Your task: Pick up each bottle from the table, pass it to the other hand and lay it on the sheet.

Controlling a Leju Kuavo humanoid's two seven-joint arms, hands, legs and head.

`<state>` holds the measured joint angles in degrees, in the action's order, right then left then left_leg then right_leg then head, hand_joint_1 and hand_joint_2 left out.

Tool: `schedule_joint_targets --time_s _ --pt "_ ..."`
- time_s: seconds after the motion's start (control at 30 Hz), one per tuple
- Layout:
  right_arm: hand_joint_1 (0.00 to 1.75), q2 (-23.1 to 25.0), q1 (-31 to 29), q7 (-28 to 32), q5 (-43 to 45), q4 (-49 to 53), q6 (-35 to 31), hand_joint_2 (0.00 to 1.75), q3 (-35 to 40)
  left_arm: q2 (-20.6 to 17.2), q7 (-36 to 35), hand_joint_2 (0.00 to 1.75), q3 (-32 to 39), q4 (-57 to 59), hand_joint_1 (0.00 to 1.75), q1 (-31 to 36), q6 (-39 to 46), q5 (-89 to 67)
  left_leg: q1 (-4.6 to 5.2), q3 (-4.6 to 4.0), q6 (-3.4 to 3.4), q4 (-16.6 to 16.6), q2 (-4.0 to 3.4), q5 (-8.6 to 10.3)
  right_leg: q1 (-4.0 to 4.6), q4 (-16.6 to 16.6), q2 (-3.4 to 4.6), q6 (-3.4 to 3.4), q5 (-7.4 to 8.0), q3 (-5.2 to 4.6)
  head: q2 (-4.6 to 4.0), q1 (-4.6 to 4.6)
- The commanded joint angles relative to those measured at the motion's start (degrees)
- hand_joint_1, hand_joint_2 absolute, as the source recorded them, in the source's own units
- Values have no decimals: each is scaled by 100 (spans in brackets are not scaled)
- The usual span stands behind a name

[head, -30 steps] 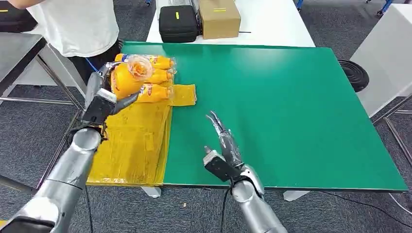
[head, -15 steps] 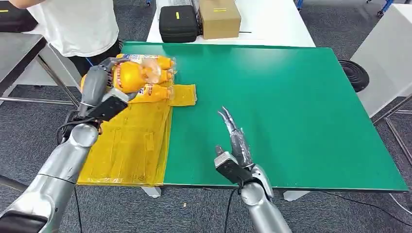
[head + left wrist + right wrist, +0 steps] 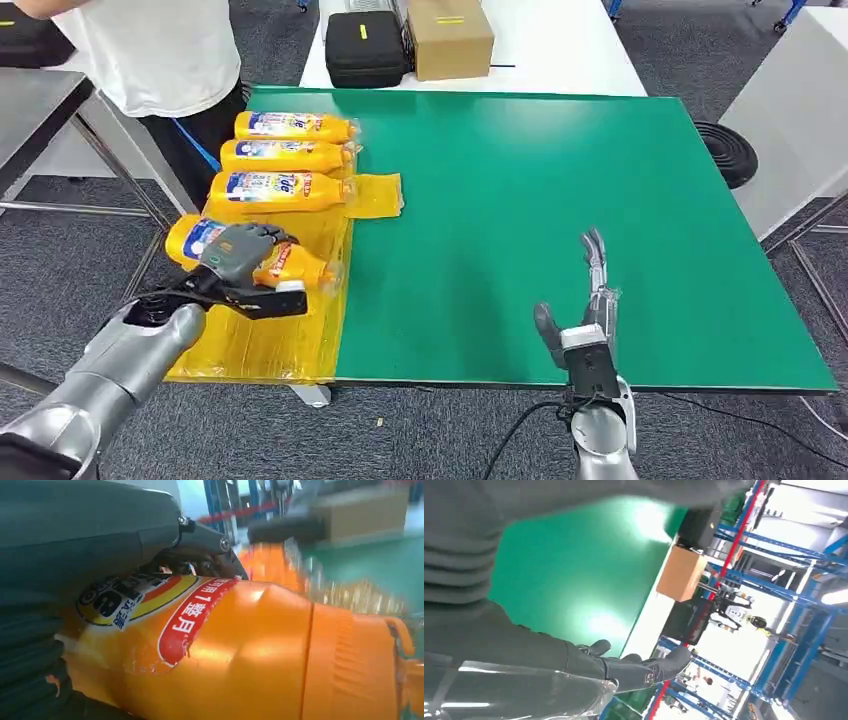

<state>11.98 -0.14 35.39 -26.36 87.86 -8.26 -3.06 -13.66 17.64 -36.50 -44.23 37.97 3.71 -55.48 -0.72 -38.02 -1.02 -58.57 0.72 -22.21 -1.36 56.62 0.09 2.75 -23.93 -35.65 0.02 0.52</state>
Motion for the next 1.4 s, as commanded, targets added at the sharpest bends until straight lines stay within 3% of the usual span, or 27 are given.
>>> schedule_joint_targets --time_s 0.03,0.4,0.77,0.8,0.83,0.87,0.97,1.1,1.17,1.2,1.27,1.4 --pt "0 108 -143 -21 62 -342 43 175 -337 99 -29 175 -667 1047 175 109 -58 -128 -2 33 0 5 -9 -12 5 -9 3 -12 -9 34 0 2" --pt "0 123 -83 -14 95 -482 51 175 -314 241 -55 175 -724 1427 175 -81 -114 -122 -1 48 3 12 -12 -13 4 -14 5 -14 -7 48 0 2" --pt "0 82 -184 -17 52 -631 -20 175 -300 477 1 175 -765 1718 171 272 -275 -112 -2 69 4 10 8 -7 5 -11 -3 -18 -8 74 0 2" --pt "0 78 -181 -22 57 -624 -32 175 -317 512 12 175 -789 1742 155 304 -307 -120 -1 63 3 8 13 -4 3 -9 -6 -15 -8 70 0 0" --pt "0 69 -199 -23 59 -640 -36 175 -330 536 17 175 -807 1768 126 319 -330 -125 -1 70 3 9 9 -6 4 -10 -4 -18 -9 76 0 2" --pt "0 69 -199 -23 59 -640 -36 175 -330 536 17 175 -807 1768 126 319 -330 -125 -1 69 2 8 14 -5 4 -10 -7 -16 -9 77 0 0" --pt "0 55 -281 -33 60 -730 -33 175 -324 550 21 175 -823 1838 61 319 -365 -113 0 72 2 9 12 -4 2 -9 -5 -15 -8 78 0 2" --pt "0 57 -305 -33 63 -753 -31 175 -316 548 21 175 -828 1857 61 322 -380 -110 1 70 0 8 16 -1 0 -7 -6 -12 -7 78 0 2" --pt "0 49 -348 -36 68 -818 -29 175 -286 525 21 175 -864 1885 19 341 -432 -118 1 77 0 9 15 -1 1 -9 -6 -15 -7 84 0 2" --pt "0 46 -378 -36 68 -862 -27 175 -255 493 20 175 -885 1891 10 357 -465 -118 -1 82 1 10 12 -3 4 -11 -4 -19 -6 89 0 2" --pt "0 43 -406 -37 69 -911 -24 175 -224 447 46 175 -934 1907 2 414 -565 -140 0 77 1 8 19 0 2 -8 -6 -15 -5 84 0 2" --pt "0 41 -383 -49 91 -919 -41 175 -200 364 134 175 -1015 1878 0 471 -779 -84 0 75 5 7 18 3 2 -6 -2 -15 -4 82 0 2"
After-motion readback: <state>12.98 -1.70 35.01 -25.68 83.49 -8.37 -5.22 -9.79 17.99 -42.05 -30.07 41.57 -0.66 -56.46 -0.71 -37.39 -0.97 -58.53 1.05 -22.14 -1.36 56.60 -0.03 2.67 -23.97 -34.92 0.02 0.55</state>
